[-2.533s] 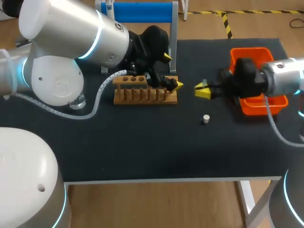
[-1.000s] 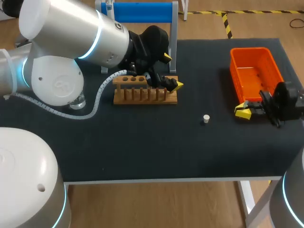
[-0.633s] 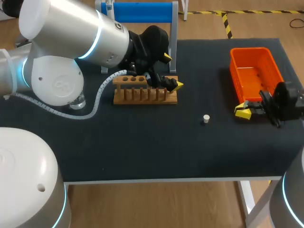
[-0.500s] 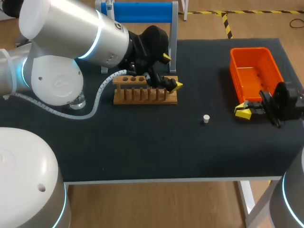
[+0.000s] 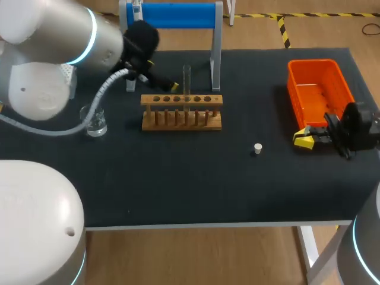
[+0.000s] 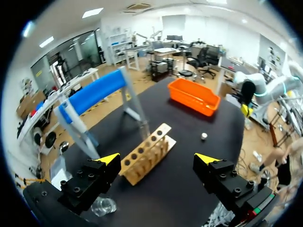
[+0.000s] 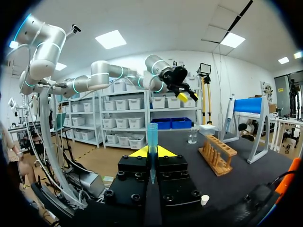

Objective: Invert the test tube, pick up the pipette, mount the tip to pipette, aspirate from beaker and dispense into the tube, eject the tip, return the pipette, and cap with the stopper.

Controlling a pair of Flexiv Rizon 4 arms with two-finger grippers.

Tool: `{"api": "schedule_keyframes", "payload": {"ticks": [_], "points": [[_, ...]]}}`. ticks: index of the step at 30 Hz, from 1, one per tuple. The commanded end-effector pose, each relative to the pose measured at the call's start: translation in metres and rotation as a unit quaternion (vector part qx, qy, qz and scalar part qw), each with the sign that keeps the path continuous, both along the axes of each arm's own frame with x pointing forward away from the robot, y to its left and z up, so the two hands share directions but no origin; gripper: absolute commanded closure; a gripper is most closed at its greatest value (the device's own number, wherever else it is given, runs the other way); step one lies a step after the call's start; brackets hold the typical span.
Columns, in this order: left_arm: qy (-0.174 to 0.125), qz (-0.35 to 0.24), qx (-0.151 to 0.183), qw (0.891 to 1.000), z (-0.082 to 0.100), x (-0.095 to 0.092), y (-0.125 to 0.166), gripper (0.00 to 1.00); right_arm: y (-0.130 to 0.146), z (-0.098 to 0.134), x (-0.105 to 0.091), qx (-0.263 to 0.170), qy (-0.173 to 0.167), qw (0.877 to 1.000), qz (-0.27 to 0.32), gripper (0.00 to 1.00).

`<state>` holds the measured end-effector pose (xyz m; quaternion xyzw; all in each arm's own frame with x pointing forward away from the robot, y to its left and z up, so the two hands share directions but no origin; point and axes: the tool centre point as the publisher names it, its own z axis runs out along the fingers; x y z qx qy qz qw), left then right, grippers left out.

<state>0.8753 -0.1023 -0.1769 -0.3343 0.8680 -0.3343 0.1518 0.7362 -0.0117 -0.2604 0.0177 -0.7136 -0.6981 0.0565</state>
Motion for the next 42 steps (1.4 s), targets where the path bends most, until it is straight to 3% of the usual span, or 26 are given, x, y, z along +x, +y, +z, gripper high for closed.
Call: {"api": "schedule_keyframes", "payload": {"ticks": [1, 10, 21, 42], "points": [[-0.007, 0.049, 0.011, 0.999, 0.009, 0.0, 0.022, 0.0, -0.001, 0.0, -0.001, -0.001, 0.0, 1.0, 0.0, 1.0], [-0.01, 0.119, 0.006, 0.993, 0.015, 0.019, 0.042, 0.0, -0.001, 0.0, -0.001, -0.001, 0.0, 1.0, 0.0, 1.0], [-0.049, 0.23, -0.005, 0.972, 0.016, 0.041, 0.052, 0.0, -0.001, 0.0, -0.001, -0.001, 0.0, 1.0, 0.0, 1.0], [-0.111, 0.298, -0.052, 0.947, 0.014, 0.098, 0.063, 0.0, -0.001, 0.0, -0.001, -0.001, 0.0, 1.0, 0.0, 1.0]]}}
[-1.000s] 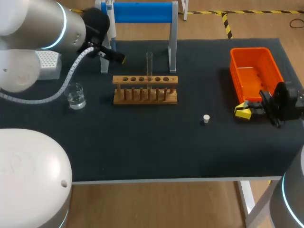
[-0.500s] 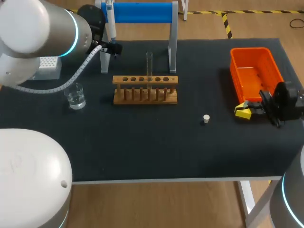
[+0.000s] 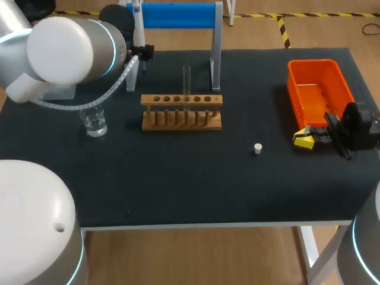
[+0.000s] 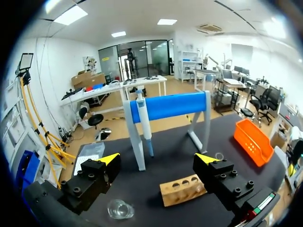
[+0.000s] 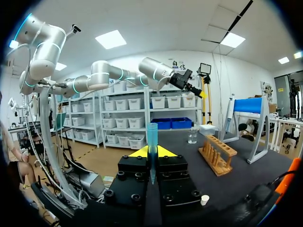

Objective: Invert the test tube, pick up the pipette, mount the tip to pipette, aspirate from beaker and dispense into the tube, eject the tip, return the pipette, and cap with the stopper.

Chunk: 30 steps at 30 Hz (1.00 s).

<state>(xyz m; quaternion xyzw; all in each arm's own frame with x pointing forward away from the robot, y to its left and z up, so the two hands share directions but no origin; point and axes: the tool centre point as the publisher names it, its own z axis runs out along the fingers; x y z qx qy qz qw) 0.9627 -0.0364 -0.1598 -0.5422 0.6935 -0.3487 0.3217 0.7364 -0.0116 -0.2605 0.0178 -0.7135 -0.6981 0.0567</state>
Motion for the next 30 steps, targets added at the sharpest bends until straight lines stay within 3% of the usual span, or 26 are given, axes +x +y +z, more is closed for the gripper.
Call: {"api": "schedule_keyframes", "payload": {"ticks": [1, 30], "points": [[-0.007, 0.007, -0.006, 1.0, -0.003, 0.013, -0.002, 0.0, -0.001, 0.0, -0.001, -0.001, 0.0, 1.0, 0.0, 1.0], [-0.039, 0.026, -0.029, 0.998, -0.019, 0.079, 0.006, 0.0, -0.001, 0.0, -0.001, -0.001, 0.0, 1.0, 0.0, 1.0]]}}
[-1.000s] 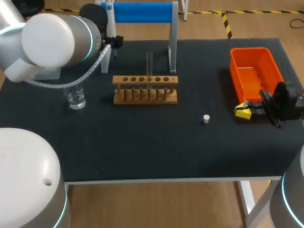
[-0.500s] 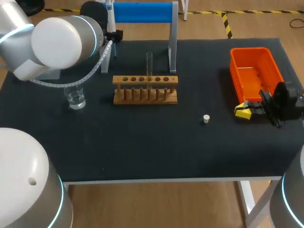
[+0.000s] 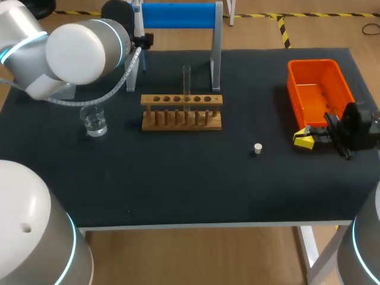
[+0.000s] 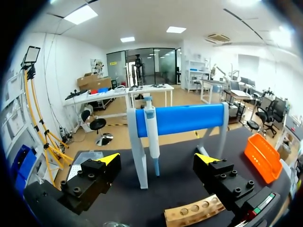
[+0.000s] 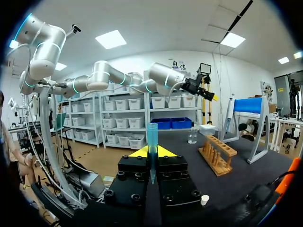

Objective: Invert the test tube, pick up the pipette, mount the tip to pipette, aspirate from beaker and dispense into the tube, eject the tip, return the pipette, and cap with the stopper.

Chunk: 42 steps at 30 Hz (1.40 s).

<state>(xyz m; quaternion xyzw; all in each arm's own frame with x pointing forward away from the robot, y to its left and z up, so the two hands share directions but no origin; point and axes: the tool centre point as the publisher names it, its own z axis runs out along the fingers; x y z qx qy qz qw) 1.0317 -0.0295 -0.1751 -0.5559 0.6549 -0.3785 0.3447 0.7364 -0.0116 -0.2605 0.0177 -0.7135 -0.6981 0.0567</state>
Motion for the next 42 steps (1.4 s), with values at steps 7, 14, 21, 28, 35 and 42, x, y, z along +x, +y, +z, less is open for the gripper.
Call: {"api": "schedule_keyframes", "payload": {"ticks": [7, 14, 21, 28, 35, 42], "points": [[-0.001, -0.001, -0.004, 1.0, -0.006, 0.023, 0.002, 0.0, -0.001, 0.0, -0.001, -0.001, 0.0, 1.0, 0.0, 1.0], [-0.005, 0.001, -0.006, 1.0, -0.006, 0.039, 0.004, 0.0, -0.001, 0.0, -0.001, -0.001, 0.0, 1.0, 0.0, 1.0], [-0.017, 0.002, -0.007, 1.0, -0.006, 0.049, 0.0, 0.0, -0.001, 0.0, -0.001, -0.001, 0.0, 1.0, 0.0, 1.0], [-0.023, 0.003, -0.009, 1.0, -0.009, 0.056, -0.005, 0.0, -0.001, 0.0, -0.001, -0.001, 0.0, 1.0, 0.0, 1.0], [-0.023, 0.004, -0.009, 1.0, -0.012, 0.061, -0.012, 0.1, -0.001, 0.0, -0.001, -0.001, 0.0, 1.0, 0.0, 1.0], [-0.026, 0.023, -0.011, 0.999, -0.013, 0.068, -0.017, 0.41, -0.001, 0.0, -0.001, -0.001, 0.0, 1.0, 0.0, 1.0]]}}
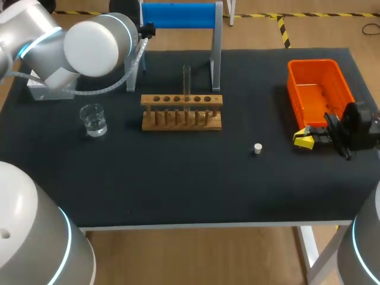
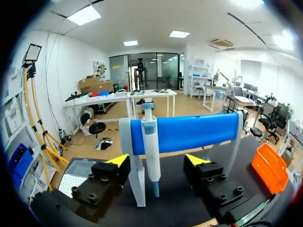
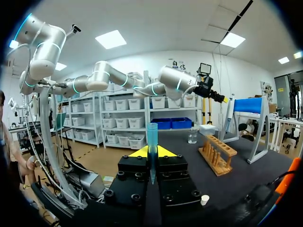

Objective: Invert the test tube, pick up the pipette, mount the tip to pipette, aspirate from beaker and dispense into the tube, eject the tip, return the pipette, and cap with the stopper.

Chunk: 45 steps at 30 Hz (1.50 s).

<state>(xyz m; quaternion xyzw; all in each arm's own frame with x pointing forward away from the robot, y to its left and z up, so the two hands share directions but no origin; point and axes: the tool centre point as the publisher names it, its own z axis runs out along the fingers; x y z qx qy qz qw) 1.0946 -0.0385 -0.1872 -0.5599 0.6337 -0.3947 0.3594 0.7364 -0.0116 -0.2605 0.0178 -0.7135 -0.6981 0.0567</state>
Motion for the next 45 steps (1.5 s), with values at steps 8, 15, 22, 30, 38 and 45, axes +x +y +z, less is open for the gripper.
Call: {"api": "schedule_keyframes", "payload": {"ticks": [8, 15, 22, 30, 38, 45], "points": [[-0.009, 0.023, -0.001, 1.0, 0.002, 0.014, -0.014, 0.47, -0.001, 0.0, -0.001, -0.001, 0.0, 1.0, 0.0, 1.0], [-0.01, 0.03, -0.002, 1.0, 0.0, 0.023, -0.015, 0.44, -0.001, 0.0, -0.001, -0.001, 0.0, 1.0, 0.0, 1.0], [-0.014, 0.042, -0.009, 0.999, -0.001, 0.029, -0.01, 0.35, -0.001, 0.0, -0.001, -0.001, 0.0, 1.0, 0.0, 1.0], [-0.017, 0.045, -0.011, 0.999, -0.002, 0.038, -0.007, 0.38, -0.001, 0.0, -0.001, -0.001, 0.0, 1.0, 0.0, 1.0], [-0.02, 0.045, -0.014, 0.999, -0.004, 0.048, -0.006, 0.39, -0.001, 0.0, -0.001, -0.001, 0.0, 1.0, 0.0, 1.0], [-0.021, 0.048, -0.015, 0.999, -0.007, 0.056, -0.004, 0.41, -0.001, 0.0, -0.001, -0.001, 0.0, 1.0, 0.0, 1.0]]}}
